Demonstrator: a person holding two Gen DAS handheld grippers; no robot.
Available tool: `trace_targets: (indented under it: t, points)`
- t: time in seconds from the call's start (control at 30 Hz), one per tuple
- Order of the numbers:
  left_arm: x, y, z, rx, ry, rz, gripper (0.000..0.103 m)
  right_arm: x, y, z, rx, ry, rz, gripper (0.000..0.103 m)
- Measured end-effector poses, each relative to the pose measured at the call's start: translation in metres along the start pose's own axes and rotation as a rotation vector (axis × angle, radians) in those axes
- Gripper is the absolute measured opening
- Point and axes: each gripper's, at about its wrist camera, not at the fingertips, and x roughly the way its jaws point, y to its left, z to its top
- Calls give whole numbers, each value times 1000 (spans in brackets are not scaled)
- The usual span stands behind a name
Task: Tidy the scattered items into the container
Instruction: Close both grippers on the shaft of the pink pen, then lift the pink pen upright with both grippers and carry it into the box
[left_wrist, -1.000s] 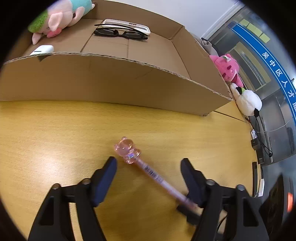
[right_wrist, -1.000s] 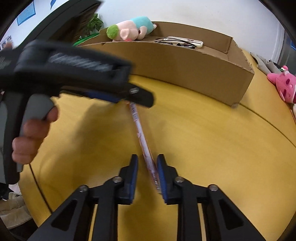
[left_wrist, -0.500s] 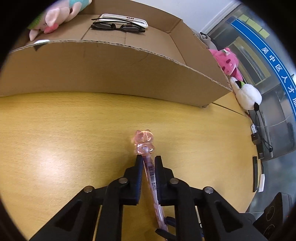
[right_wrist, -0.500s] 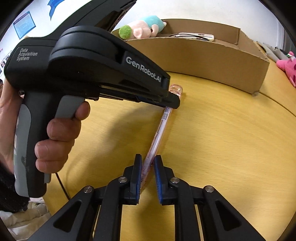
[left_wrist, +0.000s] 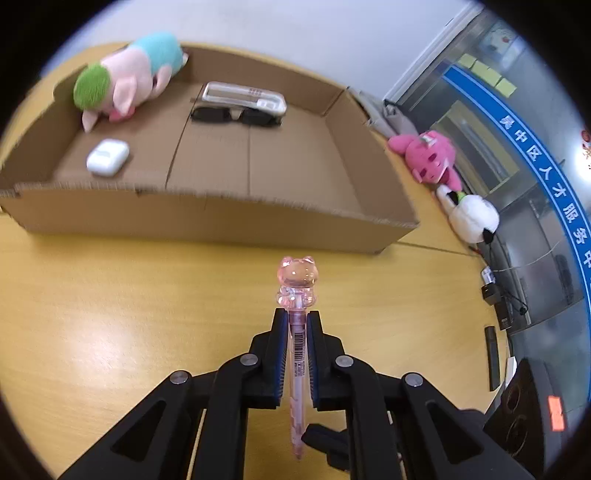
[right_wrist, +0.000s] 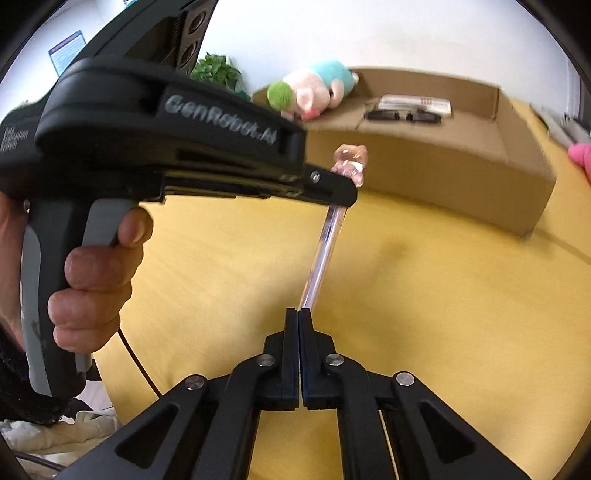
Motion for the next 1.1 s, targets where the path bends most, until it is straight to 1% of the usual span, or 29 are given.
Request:
trace_targets:
  t: [0.07,0.23,0.43,0.47,0.5,0.53,0.57,0.6,0.77,0.8,0.83,0.9,0.97,1.0,1.03,1.1]
  points:
    - [-7,-3,5,7,-22,-14,9,-5,3,5,-10,-26,-18,1]
    - [-16,-8,18,21,-54,-19,9,-2,-5,29,13,-61,-12,1]
    - [-37,-7,25,17,-111,-26,9,0,-11,39,28,-99,-8,3]
    - [-38,-6,24,11,-117,-33,9,-3,-9,35,24,-94,-4,7]
    - [-38,-4,23,6,-118,-37,9,-9,-5,27,21,-88,-1,25]
    - [-37,-2,22,0,-112,-43,9,-10,-3,23,25,-84,-12,48]
    - [-35,0,22,-7,-105,-51,9,-8,-4,20,32,-79,-19,56]
    - [-33,2,21,-14,-101,-55,9,-7,-6,18,37,-73,-13,57]
    - [-21,5,19,-23,-77,-56,9,4,-10,14,55,-41,1,57]
    - [-19,5,18,-25,-71,-58,9,9,-10,15,52,-25,-9,54]
    - [-17,5,18,-30,-67,-61,9,14,-12,16,50,-11,-13,48]
    - [-14,5,16,-33,-59,-67,9,27,-15,13,61,34,-6,40]
    - [-13,4,15,-30,-56,-72,9,34,-17,9,73,53,11,39]
    - [-13,3,15,-29,-57,-73,9,37,-17,8,72,56,16,27]
    - [-14,2,15,-28,-58,-74,9,39,-17,8,68,55,12,10]
    - [-16,1,15,-20,-67,-74,9,36,-16,9,56,42,-2,10]
